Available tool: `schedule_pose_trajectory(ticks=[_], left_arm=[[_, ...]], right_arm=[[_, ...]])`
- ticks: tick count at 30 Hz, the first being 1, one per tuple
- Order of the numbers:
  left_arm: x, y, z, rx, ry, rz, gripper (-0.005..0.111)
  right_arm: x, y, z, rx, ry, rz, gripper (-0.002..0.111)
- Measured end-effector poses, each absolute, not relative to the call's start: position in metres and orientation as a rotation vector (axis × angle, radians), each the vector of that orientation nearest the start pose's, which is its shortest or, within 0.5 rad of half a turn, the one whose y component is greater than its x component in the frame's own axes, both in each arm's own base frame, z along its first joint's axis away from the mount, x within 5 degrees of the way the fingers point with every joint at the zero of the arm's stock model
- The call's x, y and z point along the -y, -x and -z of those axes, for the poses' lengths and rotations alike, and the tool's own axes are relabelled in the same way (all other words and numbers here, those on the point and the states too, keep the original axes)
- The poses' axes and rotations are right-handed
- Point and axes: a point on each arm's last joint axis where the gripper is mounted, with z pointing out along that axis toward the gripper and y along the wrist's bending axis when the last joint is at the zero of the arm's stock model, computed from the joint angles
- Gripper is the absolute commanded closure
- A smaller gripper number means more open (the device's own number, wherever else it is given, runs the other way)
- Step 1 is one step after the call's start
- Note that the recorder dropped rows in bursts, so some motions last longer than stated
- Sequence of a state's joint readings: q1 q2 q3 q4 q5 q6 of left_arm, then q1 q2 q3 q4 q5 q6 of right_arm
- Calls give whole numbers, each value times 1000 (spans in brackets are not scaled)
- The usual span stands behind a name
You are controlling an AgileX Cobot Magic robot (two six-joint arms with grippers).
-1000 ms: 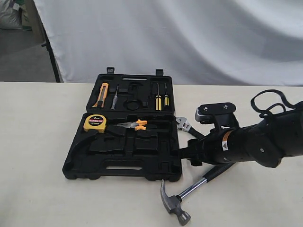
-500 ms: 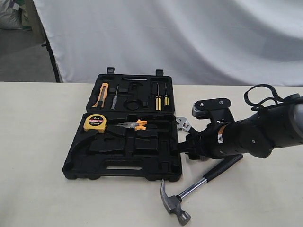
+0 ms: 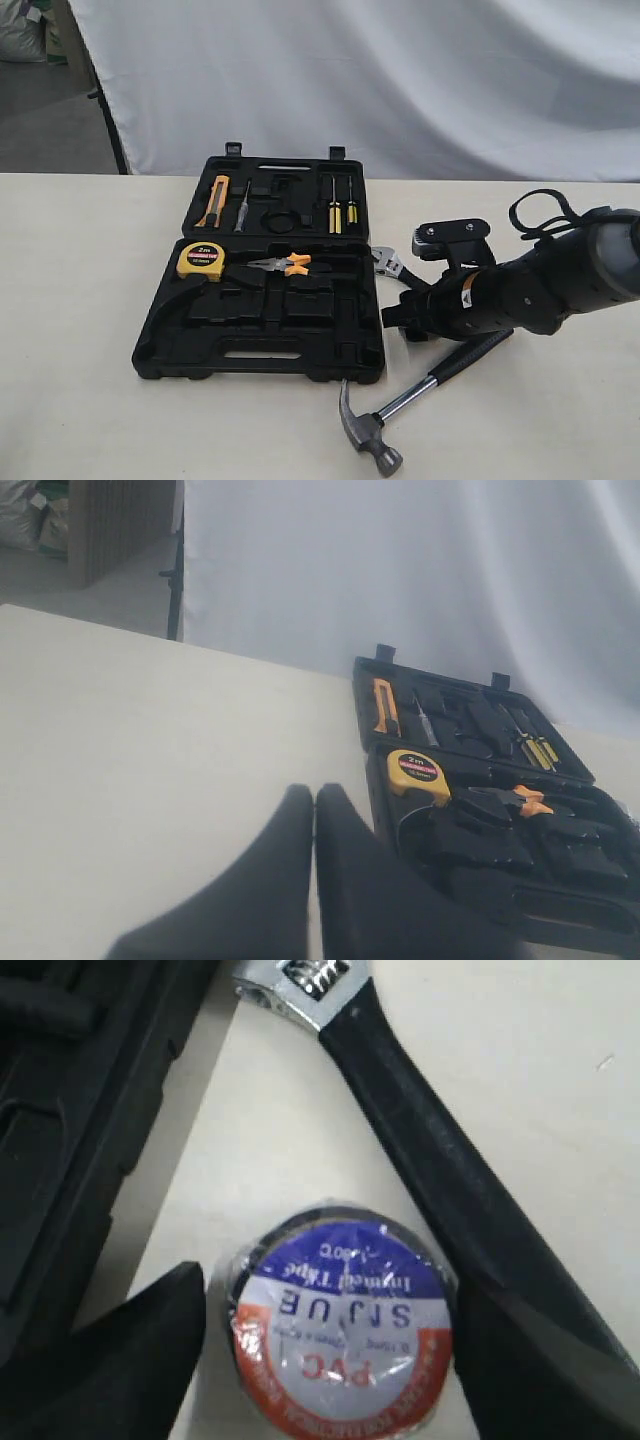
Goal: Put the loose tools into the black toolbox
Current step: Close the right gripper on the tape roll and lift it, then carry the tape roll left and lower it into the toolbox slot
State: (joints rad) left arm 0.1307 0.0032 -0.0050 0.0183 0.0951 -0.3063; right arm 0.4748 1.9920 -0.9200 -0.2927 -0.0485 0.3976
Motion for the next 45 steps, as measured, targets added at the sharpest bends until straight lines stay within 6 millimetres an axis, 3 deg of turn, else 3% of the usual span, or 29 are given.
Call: schedule_pose_trajectory(ticks=[4,8,11,15,19,23,27,32,34,40,45], left_arm=[[-8,-56,-206,-1543,329,122,106],[-8,-56,-206,-1543,329,122,106],[-8,-56,-206,-1543,329,122,106],[-8,-56,-206,-1543,329,122,106],[-8,-56,-206,-1543,329,122,106],[-8,-56,-206,-1543,329,122,106],[-8,-56,-206,-1543,329,122,106],[-8,-56,-206,-1543,329,122,106],[-8,-56,-206,-1543,329,122,106],[-8,-56,-206,-1543,329,122,106],[-8,-56,-206,-1543,329,122,106]], right_arm=[[-167,-322,-95,-2473,472,-260,72],[-166,-321,-97,-2488,450,-256,109],[-164,-320,-110,-2495,391,-261,109],[-164,-319,-144,-2432,226,-348,109],[-178,-314,-176,-2295,214,-465,109],[-210,-311,-195,-2140,415,-534,109],[-251,-327,-208,-2044,541,-554,109],[-297,-368,-199,-2073,571,-479,109],[-312,-381,-186,-2110,578,-435,109],[-337,-407,-149,-2153,573,-397,109],[-349,-419,-141,-2146,556,-401,109]])
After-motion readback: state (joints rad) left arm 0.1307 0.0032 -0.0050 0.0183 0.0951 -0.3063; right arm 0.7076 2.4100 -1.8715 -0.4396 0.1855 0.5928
